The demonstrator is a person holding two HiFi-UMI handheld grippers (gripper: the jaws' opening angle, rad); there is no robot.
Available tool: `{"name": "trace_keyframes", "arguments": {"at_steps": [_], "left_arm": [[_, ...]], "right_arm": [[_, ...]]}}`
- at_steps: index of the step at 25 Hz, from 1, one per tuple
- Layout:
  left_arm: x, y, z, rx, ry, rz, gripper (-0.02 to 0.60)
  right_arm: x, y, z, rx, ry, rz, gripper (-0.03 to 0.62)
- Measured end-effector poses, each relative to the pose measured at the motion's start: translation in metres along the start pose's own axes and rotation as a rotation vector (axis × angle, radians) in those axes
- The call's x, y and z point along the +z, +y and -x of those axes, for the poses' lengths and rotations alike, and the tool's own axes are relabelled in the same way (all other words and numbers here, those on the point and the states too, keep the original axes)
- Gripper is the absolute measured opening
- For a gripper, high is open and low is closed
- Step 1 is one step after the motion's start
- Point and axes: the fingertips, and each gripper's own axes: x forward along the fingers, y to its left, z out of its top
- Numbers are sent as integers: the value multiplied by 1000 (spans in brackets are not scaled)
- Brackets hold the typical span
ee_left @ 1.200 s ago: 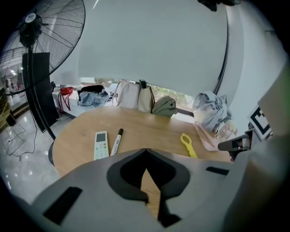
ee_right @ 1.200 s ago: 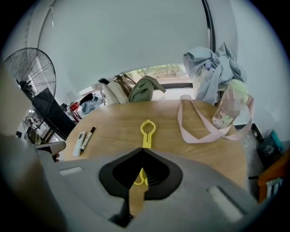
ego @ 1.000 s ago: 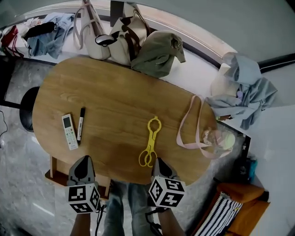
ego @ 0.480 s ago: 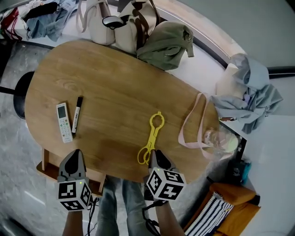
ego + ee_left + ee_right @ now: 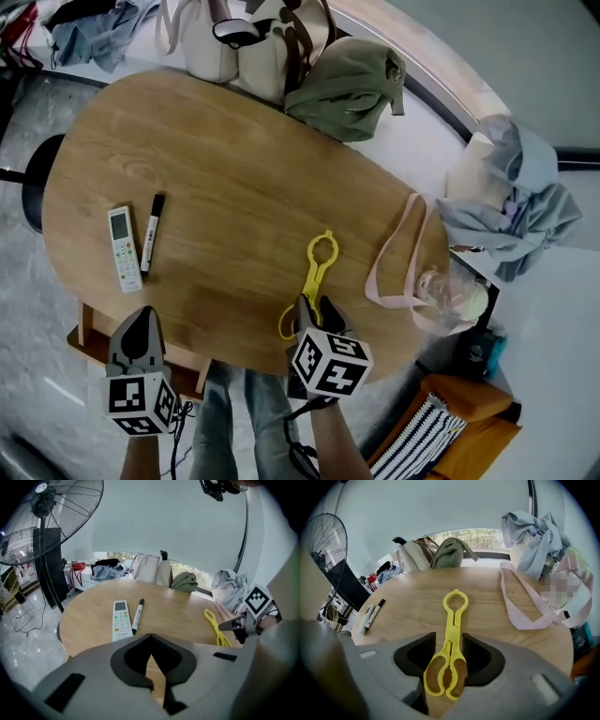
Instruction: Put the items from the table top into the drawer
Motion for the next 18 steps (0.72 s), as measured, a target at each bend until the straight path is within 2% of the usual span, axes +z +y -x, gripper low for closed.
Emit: {"name": "trace_keyframes", "arguments": {"at_steps": [6,18], "left_arm": [[-2,5,-5,10,8,20,-5],[-7,5,-10,6,15,43,-5]], "right_arm": [[3,-2,-15,-15,20,31,179],[6,-4,-32,-35,56,59,184]]}}
